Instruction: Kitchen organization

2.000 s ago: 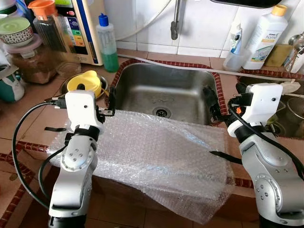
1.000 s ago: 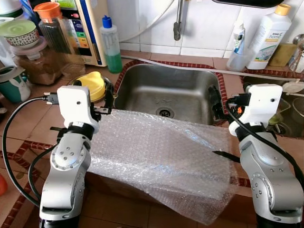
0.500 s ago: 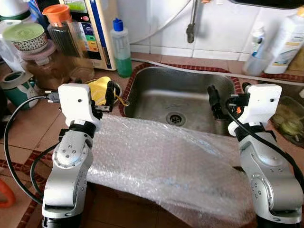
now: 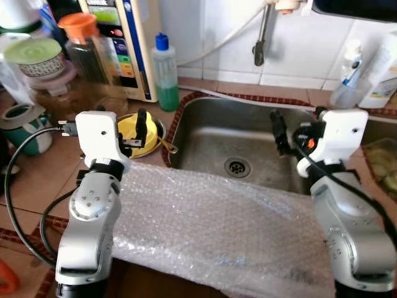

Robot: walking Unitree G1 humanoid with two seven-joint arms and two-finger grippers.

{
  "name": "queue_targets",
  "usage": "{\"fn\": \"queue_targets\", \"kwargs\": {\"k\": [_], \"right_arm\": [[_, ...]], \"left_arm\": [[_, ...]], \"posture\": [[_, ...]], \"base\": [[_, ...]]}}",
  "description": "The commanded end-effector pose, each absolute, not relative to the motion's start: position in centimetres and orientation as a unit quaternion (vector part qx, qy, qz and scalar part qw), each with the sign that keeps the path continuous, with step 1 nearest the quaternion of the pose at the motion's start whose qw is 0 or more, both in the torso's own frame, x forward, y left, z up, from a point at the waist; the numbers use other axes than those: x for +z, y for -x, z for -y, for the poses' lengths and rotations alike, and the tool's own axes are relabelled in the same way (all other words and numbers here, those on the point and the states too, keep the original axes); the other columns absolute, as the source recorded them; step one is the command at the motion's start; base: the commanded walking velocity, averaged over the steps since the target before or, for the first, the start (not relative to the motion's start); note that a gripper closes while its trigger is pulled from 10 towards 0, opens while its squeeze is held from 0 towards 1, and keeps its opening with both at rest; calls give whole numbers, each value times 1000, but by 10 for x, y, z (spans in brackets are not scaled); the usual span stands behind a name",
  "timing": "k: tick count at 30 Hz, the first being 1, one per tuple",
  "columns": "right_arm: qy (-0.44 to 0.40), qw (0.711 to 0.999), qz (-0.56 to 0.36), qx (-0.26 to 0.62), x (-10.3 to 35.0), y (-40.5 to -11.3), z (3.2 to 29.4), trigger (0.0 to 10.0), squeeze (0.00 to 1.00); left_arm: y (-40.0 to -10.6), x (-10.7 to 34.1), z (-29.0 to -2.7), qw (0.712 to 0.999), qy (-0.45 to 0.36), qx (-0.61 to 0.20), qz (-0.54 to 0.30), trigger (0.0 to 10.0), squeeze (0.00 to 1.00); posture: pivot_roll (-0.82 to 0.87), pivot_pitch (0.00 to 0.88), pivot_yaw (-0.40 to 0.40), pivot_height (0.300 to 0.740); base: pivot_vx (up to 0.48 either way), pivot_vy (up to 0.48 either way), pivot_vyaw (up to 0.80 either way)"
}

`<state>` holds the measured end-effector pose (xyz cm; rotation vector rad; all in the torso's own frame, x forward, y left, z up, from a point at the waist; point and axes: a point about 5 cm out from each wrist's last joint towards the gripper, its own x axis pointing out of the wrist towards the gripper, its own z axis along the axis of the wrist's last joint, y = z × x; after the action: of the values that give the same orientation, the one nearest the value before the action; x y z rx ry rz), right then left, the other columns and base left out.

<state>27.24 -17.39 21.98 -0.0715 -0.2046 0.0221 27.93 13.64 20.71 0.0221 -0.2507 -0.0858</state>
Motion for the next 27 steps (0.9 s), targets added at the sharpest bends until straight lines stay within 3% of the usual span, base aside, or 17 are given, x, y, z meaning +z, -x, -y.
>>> {"fn": "queue_targets", "kwargs": {"k": [1, 18, 27], "right_arm": [[33, 993, 108, 22, 222, -272, 170, 10000, 0], [30, 994, 106, 19, 223, -274, 169, 10000, 0], [29, 995, 98, 21, 222, -275, 168, 10000, 0]], "left_arm": [[-278, 207, -144, 991, -21, -28, 127, 10000, 0], [-277, 202, -144, 993, -22, -25, 117, 10000, 0], [-277, 201, -143, 993, -20, -24, 113, 10000, 0]], "posture": [[-33, 78, 48, 740], [-32, 81, 44, 740], [-34, 87, 43, 740]], "base": [[0, 0, 0], [0, 0, 0], [0, 0, -706]]}}
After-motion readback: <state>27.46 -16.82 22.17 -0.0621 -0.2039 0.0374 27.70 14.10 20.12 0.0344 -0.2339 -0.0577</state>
